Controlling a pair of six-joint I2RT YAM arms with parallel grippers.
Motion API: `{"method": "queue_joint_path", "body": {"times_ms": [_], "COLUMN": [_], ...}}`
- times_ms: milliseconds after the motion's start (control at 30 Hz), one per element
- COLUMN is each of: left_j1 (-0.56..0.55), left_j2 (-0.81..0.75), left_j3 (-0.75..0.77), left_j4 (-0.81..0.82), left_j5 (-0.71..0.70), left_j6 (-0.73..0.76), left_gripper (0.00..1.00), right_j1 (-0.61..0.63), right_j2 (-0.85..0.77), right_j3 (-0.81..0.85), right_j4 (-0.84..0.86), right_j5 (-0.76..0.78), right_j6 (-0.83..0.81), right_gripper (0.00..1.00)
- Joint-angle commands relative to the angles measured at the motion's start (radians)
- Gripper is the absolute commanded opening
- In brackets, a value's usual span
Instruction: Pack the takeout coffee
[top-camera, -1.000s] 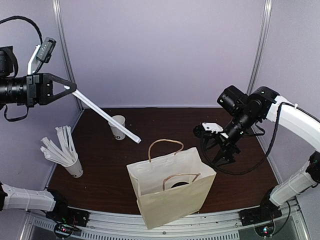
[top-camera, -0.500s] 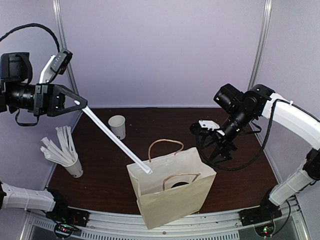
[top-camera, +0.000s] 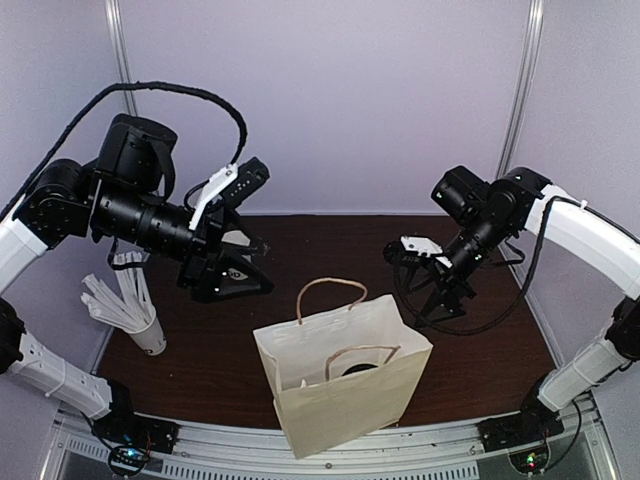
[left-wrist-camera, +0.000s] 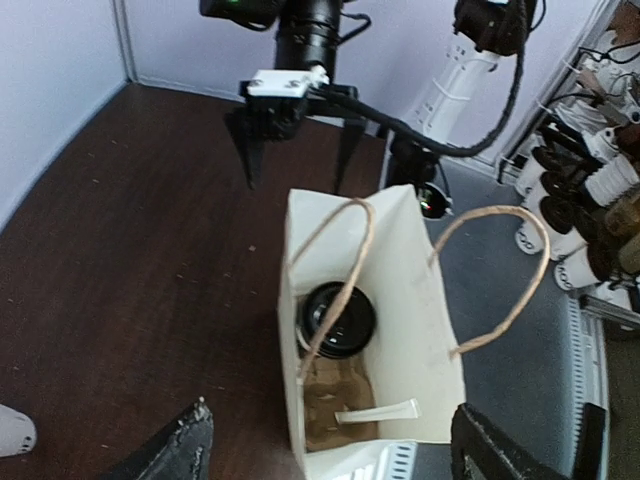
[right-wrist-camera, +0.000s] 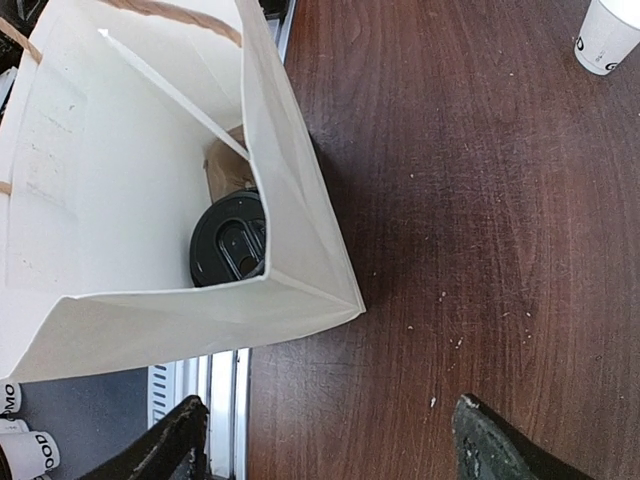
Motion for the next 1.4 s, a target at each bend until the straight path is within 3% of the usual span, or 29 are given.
{"method": "queue_joint_path", "body": {"times_ms": [0,100,400,500,633,767,1000,1367], "left_j1": [0.003,-0.005,-0.029,-0.027,-0.026,-0.012,0.057,0.241], "left_j2": [-0.014,0.076,0.180,0.198,0.220,0.223,0.219,0.226], "left_j3": [-0.009,0.001,0.002,0.014,0.052,0.061,0.063,0.029], "left_j4": [0.152,0.161,0.188,0.185,0.157,0.147,0.167,0.206], "left_j5": [-0.135,-0.071,-0.093,-0.097,-0.120,-0.147,-0.192,-0.144], "left_j6": [0.101,0.102,0.178,0.183,0.200,0.218,0.205,0.207], "left_gripper": [0.83,0.79,0.65,0.50,0.21,0.02,0.00,0.00], "right_j1": [-0.014,-0.021,-0.033,-0.036,-0.041,-0.046,-0.057,-0.074], "right_j2": [-0.036,-0.040,-0.039,-0.037,-0.035,-0.031,-0.031,-0.034], "right_j3": [-0.006,-0.019,-0.031,-0.037,-0.042,-0.042,-0.044,-0.052], "right_j4": [-0.007,0.003,0.005,0.008,0.014,0.018,0.025,0.026], "right_j5": [-0.020,-0.026,-0.039,-0.041,-0.050,-0.055,-0.061,-0.069], "right_j6": [0.004,0.007,-0.005,-0.010,-0.012,-0.015,-0.016,-0.018], "right_gripper": [0.84,0.84,0.84,0.84,0.84,0.84,0.83,0.83]}}
